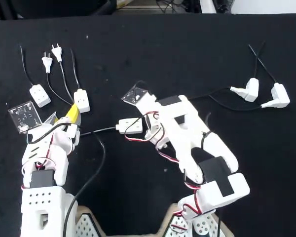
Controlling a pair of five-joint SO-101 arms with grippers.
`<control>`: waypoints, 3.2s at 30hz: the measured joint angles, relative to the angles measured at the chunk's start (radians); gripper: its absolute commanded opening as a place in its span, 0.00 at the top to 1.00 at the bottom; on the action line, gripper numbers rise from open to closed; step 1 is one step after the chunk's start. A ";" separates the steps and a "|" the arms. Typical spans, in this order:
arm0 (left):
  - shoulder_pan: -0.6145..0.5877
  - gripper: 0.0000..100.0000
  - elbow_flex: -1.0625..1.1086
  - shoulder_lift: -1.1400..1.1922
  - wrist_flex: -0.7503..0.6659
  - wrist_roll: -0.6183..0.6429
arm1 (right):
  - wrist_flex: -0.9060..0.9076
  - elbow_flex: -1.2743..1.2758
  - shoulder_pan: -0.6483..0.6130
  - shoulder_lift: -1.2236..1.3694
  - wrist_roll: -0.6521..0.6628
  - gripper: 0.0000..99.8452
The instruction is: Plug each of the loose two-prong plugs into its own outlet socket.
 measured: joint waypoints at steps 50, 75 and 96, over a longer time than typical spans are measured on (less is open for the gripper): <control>0.359 0.78 0.032 0.000 0.000 -0.150 | -0.542 0.853 -0.434 -1.191 -0.299 0.99; 0.379 0.78 0.029 -0.017 -0.018 -0.224 | -0.365 0.887 -0.436 -1.571 -0.393 0.99; 0.377 0.78 0.029 -0.008 -0.018 -0.226 | -0.434 0.953 -0.437 -1.597 -0.512 0.99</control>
